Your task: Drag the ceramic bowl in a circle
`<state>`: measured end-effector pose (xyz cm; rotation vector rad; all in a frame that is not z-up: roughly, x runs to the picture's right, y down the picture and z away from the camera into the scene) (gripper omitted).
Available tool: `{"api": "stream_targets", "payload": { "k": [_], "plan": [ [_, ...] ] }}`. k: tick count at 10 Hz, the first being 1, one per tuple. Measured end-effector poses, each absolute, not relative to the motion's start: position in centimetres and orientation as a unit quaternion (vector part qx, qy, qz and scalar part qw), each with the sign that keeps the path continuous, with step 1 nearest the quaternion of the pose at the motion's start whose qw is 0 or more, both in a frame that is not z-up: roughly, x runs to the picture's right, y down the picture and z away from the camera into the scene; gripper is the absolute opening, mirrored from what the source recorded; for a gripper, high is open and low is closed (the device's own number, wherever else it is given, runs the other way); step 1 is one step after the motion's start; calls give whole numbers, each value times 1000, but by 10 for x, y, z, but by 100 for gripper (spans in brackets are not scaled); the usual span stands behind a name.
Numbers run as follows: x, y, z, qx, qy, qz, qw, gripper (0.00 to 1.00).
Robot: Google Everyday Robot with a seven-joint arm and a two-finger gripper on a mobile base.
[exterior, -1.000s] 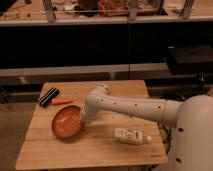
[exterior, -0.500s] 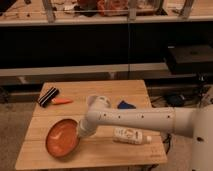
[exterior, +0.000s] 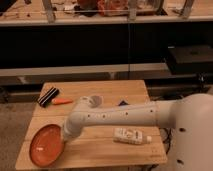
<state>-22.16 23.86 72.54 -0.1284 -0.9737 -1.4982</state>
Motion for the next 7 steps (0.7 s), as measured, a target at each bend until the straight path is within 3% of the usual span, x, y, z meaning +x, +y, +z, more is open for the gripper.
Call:
{"api": "stream_targets", "payload": {
  "k": [3, 7],
  "plan": [
    [-250, 220, 755, -51, -441, -654, 613, 0],
    [-241, 186, 802, -78, -454, -580, 671, 0]
  ]
}}
